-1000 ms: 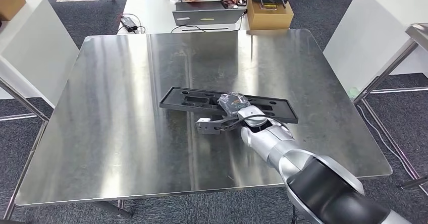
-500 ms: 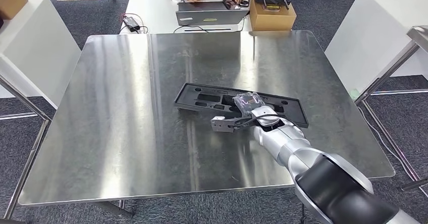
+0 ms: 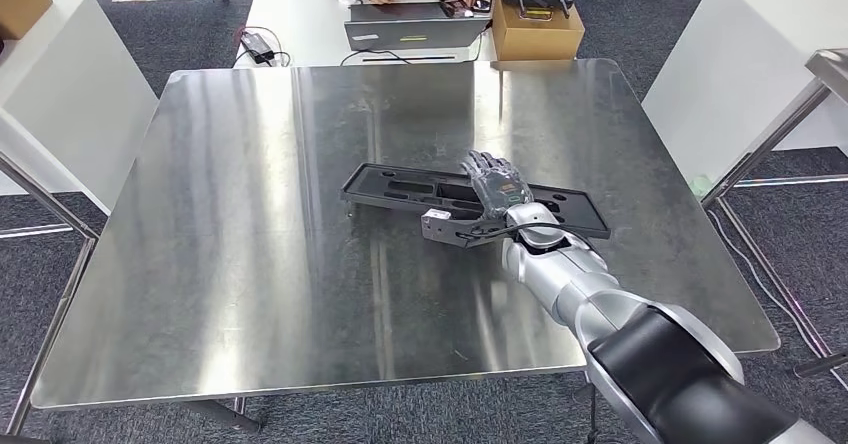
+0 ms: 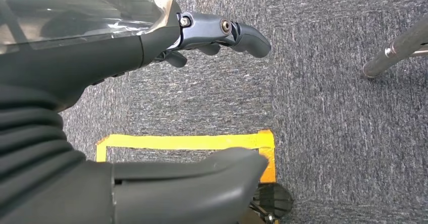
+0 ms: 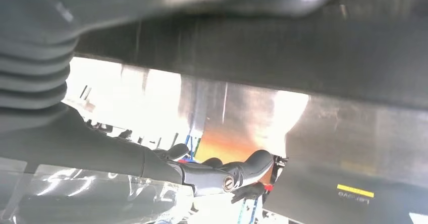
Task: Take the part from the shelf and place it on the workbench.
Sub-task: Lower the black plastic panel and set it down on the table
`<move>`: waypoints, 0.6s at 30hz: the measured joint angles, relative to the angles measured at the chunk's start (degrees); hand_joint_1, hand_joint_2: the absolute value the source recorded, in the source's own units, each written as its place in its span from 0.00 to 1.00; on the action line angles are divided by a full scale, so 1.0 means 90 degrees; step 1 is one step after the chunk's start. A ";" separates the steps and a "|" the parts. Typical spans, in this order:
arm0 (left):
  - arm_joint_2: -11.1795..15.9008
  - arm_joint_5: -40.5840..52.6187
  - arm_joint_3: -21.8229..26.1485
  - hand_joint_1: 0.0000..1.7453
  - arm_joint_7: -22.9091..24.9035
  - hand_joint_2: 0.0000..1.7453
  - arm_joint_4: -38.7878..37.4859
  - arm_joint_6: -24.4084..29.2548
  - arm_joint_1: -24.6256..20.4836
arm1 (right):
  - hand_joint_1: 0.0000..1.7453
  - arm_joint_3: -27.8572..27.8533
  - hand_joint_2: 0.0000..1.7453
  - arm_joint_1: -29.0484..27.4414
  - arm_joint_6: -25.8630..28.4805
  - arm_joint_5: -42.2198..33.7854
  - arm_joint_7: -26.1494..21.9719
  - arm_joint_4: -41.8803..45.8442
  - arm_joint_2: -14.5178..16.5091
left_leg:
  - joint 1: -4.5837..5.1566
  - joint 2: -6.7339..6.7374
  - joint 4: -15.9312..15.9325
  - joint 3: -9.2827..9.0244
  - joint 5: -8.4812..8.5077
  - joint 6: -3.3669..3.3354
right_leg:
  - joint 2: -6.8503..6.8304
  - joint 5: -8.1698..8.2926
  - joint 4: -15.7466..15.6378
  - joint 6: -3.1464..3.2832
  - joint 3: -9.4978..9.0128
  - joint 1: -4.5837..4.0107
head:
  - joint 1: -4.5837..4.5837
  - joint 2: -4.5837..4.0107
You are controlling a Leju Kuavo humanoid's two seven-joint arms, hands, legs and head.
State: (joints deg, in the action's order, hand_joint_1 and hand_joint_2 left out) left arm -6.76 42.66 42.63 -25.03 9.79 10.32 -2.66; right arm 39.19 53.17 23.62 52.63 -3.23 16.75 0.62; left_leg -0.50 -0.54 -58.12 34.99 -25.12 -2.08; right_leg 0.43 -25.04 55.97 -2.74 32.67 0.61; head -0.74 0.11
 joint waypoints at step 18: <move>-0.0138 -0.0012 0.0143 0.00 0.0029 0.00 0.0000 0.0131 0.0001 | 0.00 -0.1386 0.00 -0.0584 0.0137 -0.1306 -0.2259 0.1864 0.0417 | -0.0006 -0.0001 0.0001 0.0004 -0.0001 0.0003 | 0.0001 -0.0003 0.0000 0.0003 0.0004 -0.0007 | 0.0000 0.0000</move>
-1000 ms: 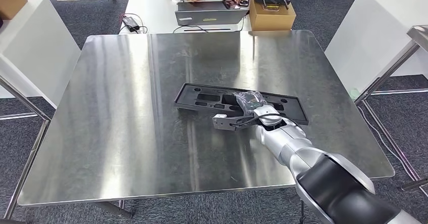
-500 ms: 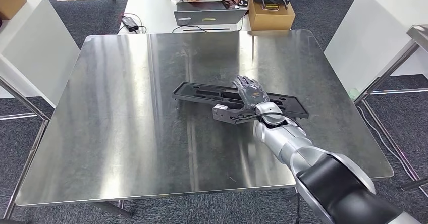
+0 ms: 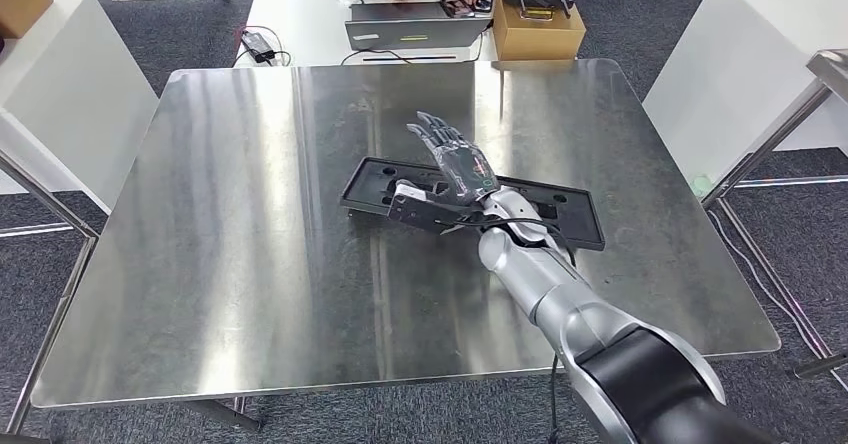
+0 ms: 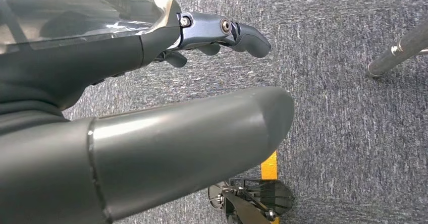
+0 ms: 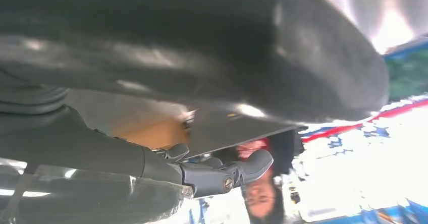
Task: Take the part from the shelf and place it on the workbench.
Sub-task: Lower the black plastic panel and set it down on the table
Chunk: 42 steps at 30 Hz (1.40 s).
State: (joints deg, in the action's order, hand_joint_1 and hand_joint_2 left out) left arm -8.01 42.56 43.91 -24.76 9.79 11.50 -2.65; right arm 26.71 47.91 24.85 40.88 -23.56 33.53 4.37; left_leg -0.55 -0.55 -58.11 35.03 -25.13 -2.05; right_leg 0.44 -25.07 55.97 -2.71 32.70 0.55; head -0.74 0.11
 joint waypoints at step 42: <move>-0.0026 -0.0064 0.0214 0.00 0.0219 0.00 0.0000 0.0189 -0.0009 | 0.00 -0.0478 0.00 -0.3579 -0.5257 -0.6157 -0.1593 0.6365 -0.0113 | -0.0012 0.0002 0.0002 -0.0005 -0.0029 0.0040 | 0.0001 -0.0030 -0.0002 0.0006 0.0005 0.0001 | 0.0000 0.0000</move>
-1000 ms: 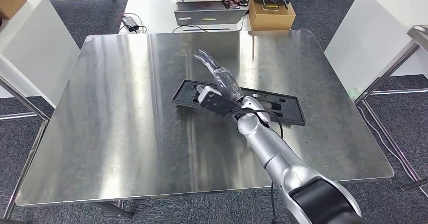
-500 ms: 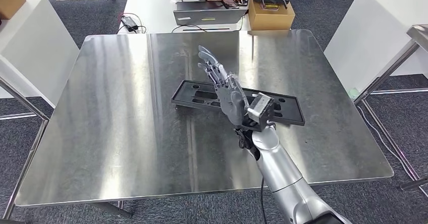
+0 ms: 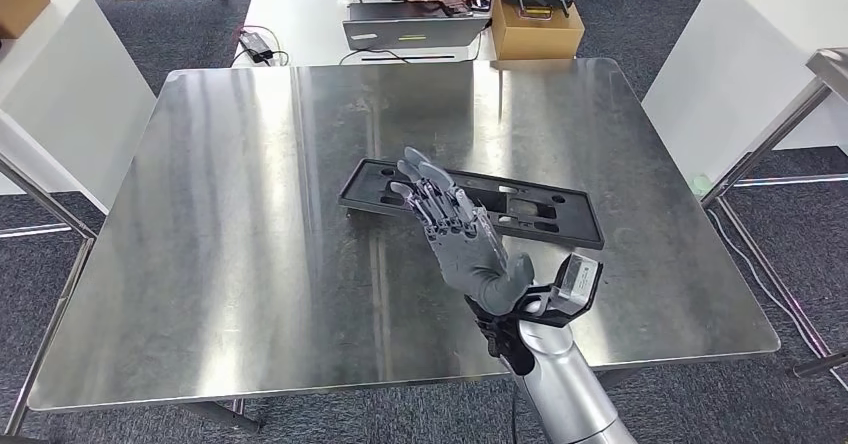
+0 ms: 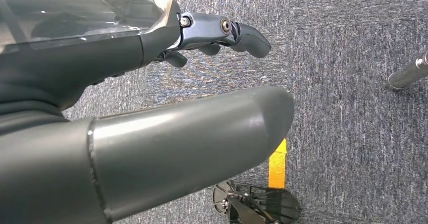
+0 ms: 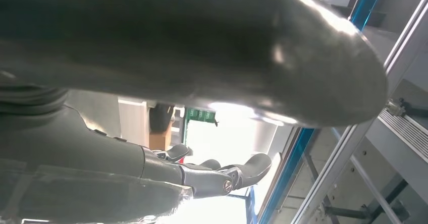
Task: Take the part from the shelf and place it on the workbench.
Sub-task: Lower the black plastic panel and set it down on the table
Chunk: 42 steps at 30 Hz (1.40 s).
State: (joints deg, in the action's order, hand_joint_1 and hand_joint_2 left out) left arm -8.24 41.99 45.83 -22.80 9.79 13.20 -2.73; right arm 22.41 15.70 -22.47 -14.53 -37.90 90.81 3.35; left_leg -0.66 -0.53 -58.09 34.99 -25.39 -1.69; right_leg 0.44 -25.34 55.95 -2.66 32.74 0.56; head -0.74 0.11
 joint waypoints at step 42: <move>0.0092 0.0092 0.0061 0.00 -0.0334 0.00 0.0007 -0.0202 -0.0068 | 0.00 -0.0225 0.00 -0.0340 -0.0203 0.0035 -0.0186 -0.0379 -0.0154 | 0.0023 0.0025 -0.0001 -0.0619 -0.0453 -0.0064 | -0.0030 0.0123 0.0162 0.0179 0.0166 -0.0015 | -0.0010 0.0000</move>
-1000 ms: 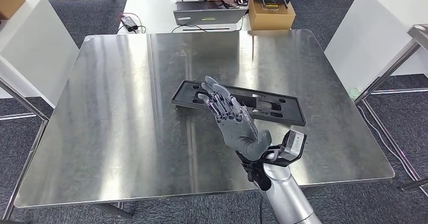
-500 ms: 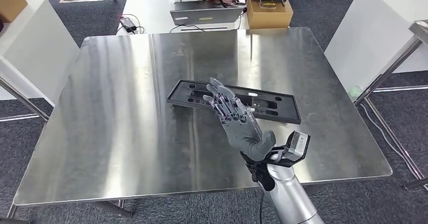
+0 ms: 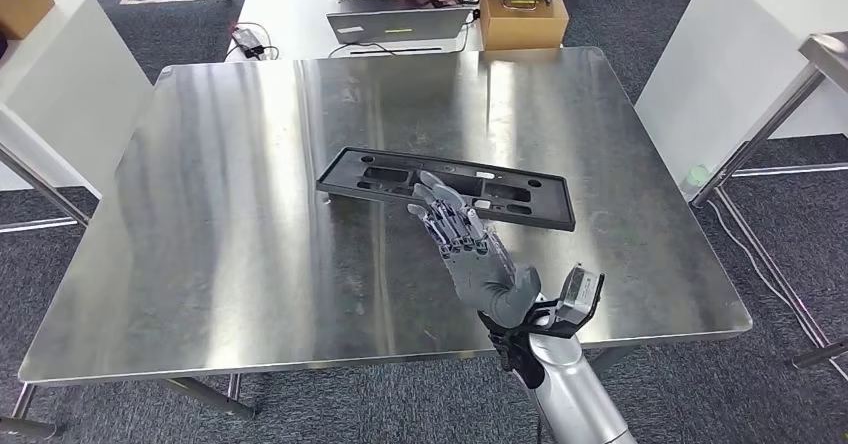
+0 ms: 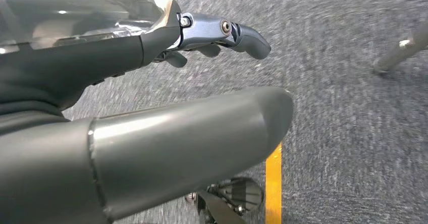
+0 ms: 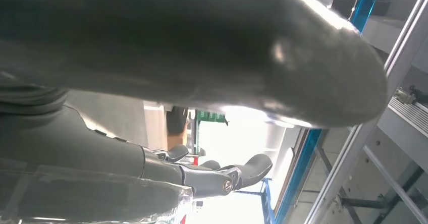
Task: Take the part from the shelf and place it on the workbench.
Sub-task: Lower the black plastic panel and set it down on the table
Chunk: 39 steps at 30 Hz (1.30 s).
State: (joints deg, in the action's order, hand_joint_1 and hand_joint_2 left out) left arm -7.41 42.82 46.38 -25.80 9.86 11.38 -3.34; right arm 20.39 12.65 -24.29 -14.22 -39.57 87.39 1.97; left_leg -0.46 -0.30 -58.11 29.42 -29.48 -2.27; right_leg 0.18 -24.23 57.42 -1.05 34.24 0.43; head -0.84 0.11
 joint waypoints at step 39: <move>0.0085 0.0103 0.0005 0.00 -0.0062 0.00 0.0058 -0.0223 -0.0054 | 0.00 -0.0873 0.00 -0.1232 0.0907 0.0835 0.0001 0.1238 0.0078 | 0.0014 0.0081 0.0236 0.0263 0.0410 -0.0126 | -0.0025 -0.0932 0.1555 -0.0063 0.0602 0.0050 | -0.0044 0.0000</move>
State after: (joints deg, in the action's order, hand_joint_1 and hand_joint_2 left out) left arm -6.64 43.75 46.42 -26.36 10.38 9.37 -3.83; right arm 12.53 1.55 -16.13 -6.71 -39.57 98.54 2.67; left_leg -0.33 0.43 -55.98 31.79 -25.78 -3.40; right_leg -0.04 -32.62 71.41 -1.61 39.66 0.88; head -1.23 0.11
